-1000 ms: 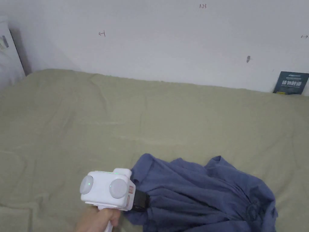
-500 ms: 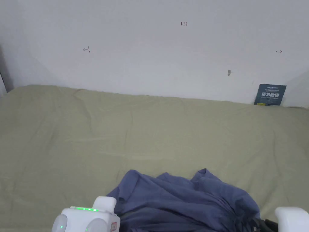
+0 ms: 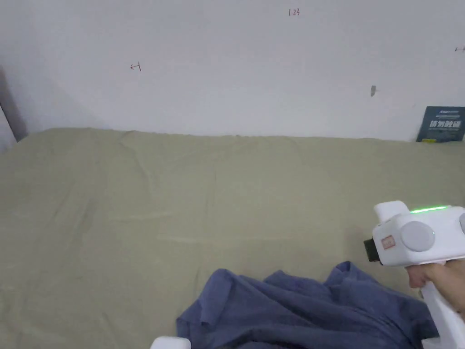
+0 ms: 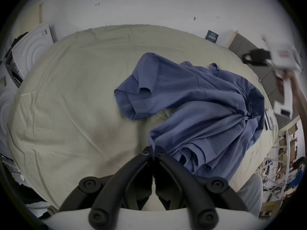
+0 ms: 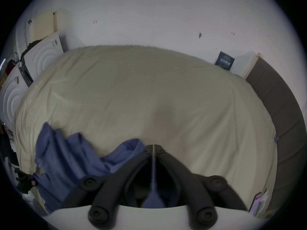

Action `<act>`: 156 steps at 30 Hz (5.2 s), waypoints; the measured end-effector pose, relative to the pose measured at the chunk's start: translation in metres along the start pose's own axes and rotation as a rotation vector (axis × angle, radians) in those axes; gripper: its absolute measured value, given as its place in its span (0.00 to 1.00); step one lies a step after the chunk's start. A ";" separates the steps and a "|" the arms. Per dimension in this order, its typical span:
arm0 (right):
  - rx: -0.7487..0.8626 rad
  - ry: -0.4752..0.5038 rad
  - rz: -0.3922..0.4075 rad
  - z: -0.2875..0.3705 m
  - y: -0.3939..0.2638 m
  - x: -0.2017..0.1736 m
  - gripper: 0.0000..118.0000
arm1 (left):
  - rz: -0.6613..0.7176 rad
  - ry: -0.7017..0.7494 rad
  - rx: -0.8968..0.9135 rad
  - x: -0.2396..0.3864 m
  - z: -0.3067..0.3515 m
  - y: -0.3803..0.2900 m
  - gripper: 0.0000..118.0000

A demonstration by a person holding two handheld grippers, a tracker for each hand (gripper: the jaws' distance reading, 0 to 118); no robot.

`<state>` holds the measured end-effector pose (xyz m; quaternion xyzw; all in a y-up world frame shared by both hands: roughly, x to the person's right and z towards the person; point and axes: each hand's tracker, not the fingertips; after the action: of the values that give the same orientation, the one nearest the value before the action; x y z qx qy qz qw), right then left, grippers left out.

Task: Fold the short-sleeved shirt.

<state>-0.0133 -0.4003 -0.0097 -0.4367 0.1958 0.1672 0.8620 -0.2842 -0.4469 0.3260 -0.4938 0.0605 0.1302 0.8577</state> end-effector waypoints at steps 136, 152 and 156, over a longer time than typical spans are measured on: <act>0.073 -0.004 -0.408 0.215 -0.310 0.036 0.95 | 0.171 0.278 0.186 -0.133 0.127 -0.100 0.95; 0.257 0.026 -0.278 0.248 -0.310 -0.022 0.01 | 0.162 0.202 0.223 -0.146 0.119 -0.116 0.79; 0.257 0.047 -0.289 0.249 -0.304 -0.019 0.01 | 0.157 0.186 0.140 -0.145 0.089 -0.093 0.96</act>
<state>0.1575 -0.3699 0.3429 -0.3504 0.1710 0.0052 0.9208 -0.3988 -0.4378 0.4820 -0.4363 0.1874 0.1461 0.8679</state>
